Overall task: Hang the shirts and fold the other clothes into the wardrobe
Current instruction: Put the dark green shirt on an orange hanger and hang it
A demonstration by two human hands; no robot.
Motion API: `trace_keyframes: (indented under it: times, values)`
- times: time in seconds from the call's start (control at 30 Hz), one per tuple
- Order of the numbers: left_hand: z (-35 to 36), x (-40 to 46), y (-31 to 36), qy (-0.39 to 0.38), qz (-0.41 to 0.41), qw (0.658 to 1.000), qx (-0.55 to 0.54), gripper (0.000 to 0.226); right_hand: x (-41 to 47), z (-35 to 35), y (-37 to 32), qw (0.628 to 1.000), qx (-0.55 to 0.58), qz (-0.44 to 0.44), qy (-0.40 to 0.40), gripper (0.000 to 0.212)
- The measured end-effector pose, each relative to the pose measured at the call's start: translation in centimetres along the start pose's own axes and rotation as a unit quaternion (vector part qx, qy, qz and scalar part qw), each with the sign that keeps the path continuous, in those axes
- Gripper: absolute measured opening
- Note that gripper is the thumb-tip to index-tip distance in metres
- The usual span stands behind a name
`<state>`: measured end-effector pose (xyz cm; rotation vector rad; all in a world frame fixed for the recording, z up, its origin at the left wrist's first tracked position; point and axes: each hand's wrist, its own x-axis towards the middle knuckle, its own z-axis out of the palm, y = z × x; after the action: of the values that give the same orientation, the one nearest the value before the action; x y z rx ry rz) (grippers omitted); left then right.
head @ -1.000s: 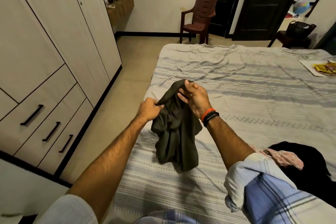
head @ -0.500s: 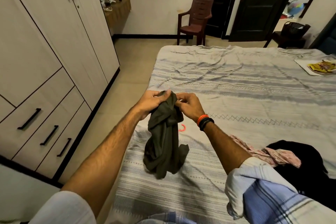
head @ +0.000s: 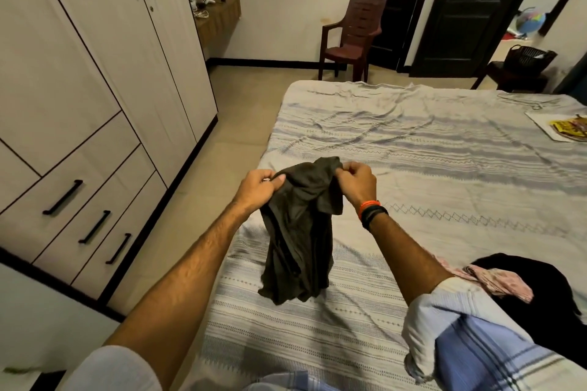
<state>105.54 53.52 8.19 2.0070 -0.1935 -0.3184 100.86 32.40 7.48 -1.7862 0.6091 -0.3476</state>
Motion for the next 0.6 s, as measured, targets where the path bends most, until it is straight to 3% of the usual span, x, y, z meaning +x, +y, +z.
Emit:
trace_keyframes:
  times: [0.03, 0.07, 0.2, 0.3, 0.47, 0.6]
  values:
    - [0.0, -0.1, 0.6, 0.008, 0.009, 1.0, -0.02, 0.035, -0.4, 0.1, 0.2, 0.998, -0.054, -0.032, 0.0, 0.004]
    - [0.0, -0.1, 1.2, 0.011, 0.016, 0.999, -0.033, 0.031, -0.9, 0.1, 0.2, 0.995, -0.075, -0.067, -0.009, 0.016]
    - [0.6, 0.6, 3.0, 0.006, 0.028, 0.995, -0.096, 0.019, -2.7, 0.8, -1.2, 0.966, -0.046, -0.208, -0.148, 0.029]
    - [0.7, 0.6, 3.9, -0.007, -0.002, 0.983, -0.185, 0.014, -2.9, 1.5, -1.9, 0.95, -0.064, -0.228, -0.202, 0.036]
    - [-0.3, -0.8, 3.8, -0.09, -0.036, 0.962, -0.256, 0.037, -1.8, 1.9, -1.8, 0.966, -0.069, -0.21, -0.138, 0.011]
    - [-0.7, -1.0, 2.6, -0.078, -0.022, 0.992, -0.095, 0.049, -1.7, 1.9, -1.3, 0.979, -0.031, -0.191, -0.066, 0.012]
